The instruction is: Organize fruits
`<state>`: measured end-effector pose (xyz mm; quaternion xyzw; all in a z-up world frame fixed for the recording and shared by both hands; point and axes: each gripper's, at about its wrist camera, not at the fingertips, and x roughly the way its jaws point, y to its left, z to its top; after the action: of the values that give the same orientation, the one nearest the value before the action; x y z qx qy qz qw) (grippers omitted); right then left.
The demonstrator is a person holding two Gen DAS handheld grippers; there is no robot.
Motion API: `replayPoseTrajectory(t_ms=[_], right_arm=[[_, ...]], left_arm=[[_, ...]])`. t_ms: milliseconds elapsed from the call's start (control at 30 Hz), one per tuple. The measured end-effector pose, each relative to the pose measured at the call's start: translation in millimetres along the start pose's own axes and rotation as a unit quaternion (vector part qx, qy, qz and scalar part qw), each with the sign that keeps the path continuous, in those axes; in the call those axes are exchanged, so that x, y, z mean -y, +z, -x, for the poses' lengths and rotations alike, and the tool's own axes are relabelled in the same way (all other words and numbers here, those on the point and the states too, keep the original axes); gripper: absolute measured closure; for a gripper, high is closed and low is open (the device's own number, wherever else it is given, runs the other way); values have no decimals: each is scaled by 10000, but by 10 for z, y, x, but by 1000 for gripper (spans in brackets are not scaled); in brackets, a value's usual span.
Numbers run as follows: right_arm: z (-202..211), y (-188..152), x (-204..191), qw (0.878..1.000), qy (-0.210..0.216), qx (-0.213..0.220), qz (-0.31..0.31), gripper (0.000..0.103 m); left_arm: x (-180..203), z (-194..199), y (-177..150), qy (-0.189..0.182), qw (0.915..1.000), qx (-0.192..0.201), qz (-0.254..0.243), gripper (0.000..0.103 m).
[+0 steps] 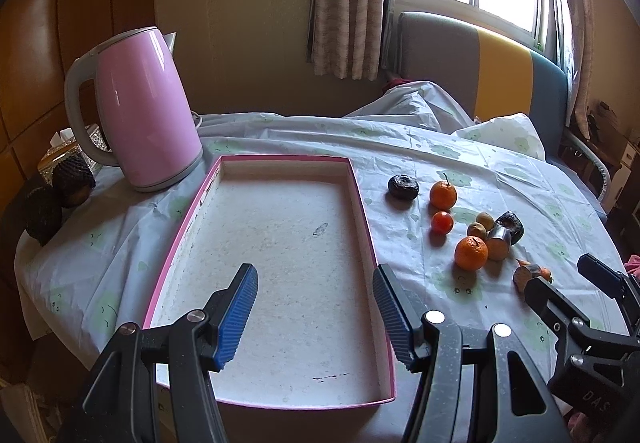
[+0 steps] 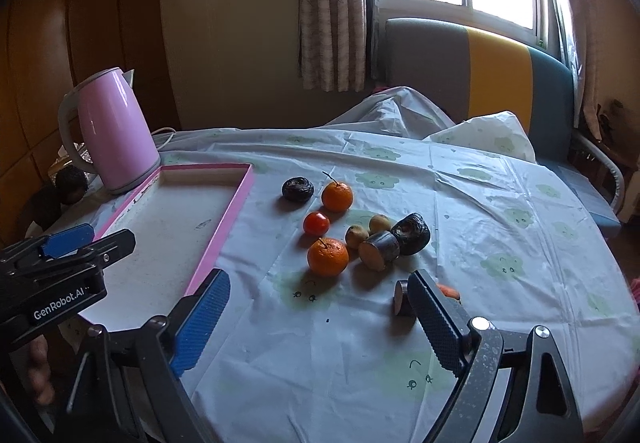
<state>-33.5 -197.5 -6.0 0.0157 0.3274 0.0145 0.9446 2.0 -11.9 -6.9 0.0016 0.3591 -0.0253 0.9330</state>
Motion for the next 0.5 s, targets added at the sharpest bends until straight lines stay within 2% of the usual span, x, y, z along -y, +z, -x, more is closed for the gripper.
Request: replayPoseTrajectory(t_ms=[500], right_arm=[[12, -15, 83, 9997, -243, 56, 12, 12]], left_arm=[[76, 4, -12, -87, 9999, -35, -95, 42]])
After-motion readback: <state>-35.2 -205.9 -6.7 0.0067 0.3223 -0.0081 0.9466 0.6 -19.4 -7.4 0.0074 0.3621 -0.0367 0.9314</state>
